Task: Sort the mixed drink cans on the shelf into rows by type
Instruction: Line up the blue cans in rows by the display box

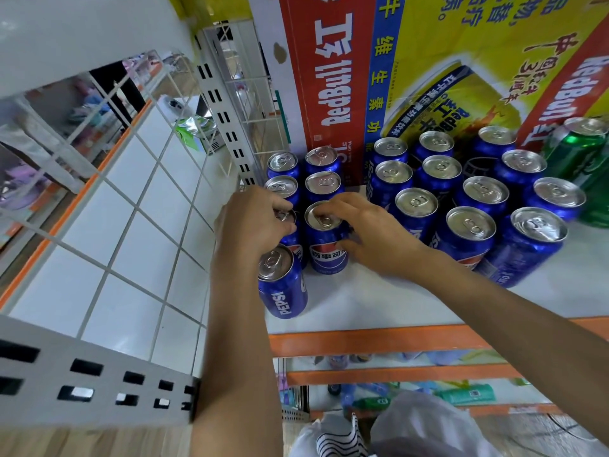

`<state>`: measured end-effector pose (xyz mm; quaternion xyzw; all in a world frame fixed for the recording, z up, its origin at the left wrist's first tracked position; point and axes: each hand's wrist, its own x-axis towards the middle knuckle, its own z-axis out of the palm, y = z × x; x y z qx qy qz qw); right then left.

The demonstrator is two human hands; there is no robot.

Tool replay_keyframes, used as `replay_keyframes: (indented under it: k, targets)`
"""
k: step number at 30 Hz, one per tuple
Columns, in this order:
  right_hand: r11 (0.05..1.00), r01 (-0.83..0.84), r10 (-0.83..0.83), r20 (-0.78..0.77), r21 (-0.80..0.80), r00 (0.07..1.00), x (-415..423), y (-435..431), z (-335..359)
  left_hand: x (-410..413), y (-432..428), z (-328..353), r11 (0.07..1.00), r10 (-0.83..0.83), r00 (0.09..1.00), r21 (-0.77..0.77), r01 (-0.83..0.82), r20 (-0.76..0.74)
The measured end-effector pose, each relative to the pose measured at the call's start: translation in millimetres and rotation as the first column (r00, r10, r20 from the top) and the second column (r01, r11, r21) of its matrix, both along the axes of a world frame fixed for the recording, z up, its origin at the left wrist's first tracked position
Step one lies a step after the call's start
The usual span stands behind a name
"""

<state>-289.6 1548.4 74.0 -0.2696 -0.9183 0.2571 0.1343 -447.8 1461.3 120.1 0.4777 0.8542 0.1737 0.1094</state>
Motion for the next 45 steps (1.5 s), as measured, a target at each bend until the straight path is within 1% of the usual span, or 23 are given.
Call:
replay_keyframes:
  k: [11, 16, 18, 20, 22, 24, 26, 27, 28, 32, 34, 37, 41, 45]
  targets:
    - [0.999, 0.007, -0.007, 0.006, 0.040, 1.000, -1, -2, -4, 0, 0, -1, 1.000, 0.003, 1.000, 0.001, -0.003, -0.007]
    - [0.998, -0.034, 0.034, 0.016, 0.049, 0.999, 8, 0, 3, 3, -3, 1, 1.000, 0.004, 1.000, 0.017, -0.004, -0.009]
    - [0.994, 0.014, -0.013, -0.005, 0.106, 1.000, 19, 8, 17, 8, -7, 2, 0.997, 0.023, 1.000, 0.074, -0.023, 0.006]
    - [0.972, 0.088, -0.089, -0.007, 0.220, 0.996, 32, 20, 31, 14, -15, 2, 0.991, 0.063, 0.998, 0.117, -0.066, 0.027]
    - [0.938, 0.166, -0.195, 0.066, 0.304, 0.979, 47, 35, 38, 17, -23, 0, 0.991, 0.089, 0.996, 0.101, -0.091, 0.025]
    - [0.934, 0.202, -0.271, 0.216, 0.295, 0.938, 60, 44, 38, 21, -31, -2, 0.992, 0.104, 0.995, 0.065, -0.104, 0.002]
    - [0.942, 0.190, -0.285, 0.365, 0.275, 0.886, 68, 47, 35, 27, -38, -1, 0.989, 0.145, 0.989, 0.041, -0.145, 0.009]
    - [0.945, 0.167, -0.275, 0.407, 0.283, 0.871, 69, 47, 33, 32, -41, 0, 0.986, 0.165, 0.986, 0.028, -0.165, 0.015]
    - [0.946, 0.144, -0.260, 0.417, 0.289, 0.871, 70, 47, 31, 35, -43, 0, 0.983, 0.182, 0.983, 0.016, -0.182, 0.017]
    - [0.952, 0.084, -0.193, 0.366, 0.293, 0.910, 71, 46, 36, 43, -52, -2, 0.974, 0.228, 0.974, 0.003, -0.228, 0.002]
    - [0.955, 0.032, -0.140, 0.353, 0.295, 0.925, 72, 40, 40, 45, -55, -4, 0.969, 0.246, 0.969, 0.009, -0.246, 0.024]
    - [0.949, -0.032, -0.070, 0.310, 0.313, 0.948, 70, 22, 42, 47, -58, -3, 0.970, 0.240, 0.971, 0.023, -0.240, 0.018]
    - [0.954, -0.137, 0.067, 0.255, 0.267, 0.965, 65, -2, 45, 41, -61, 0, 0.980, 0.197, 0.980, -0.011, -0.197, 0.012]
    - [0.963, -0.212, 0.173, 0.219, 0.166, 0.960, 48, -23, 37, 37, -65, 1, 0.980, 0.196, 0.980, -0.030, -0.195, 0.030]
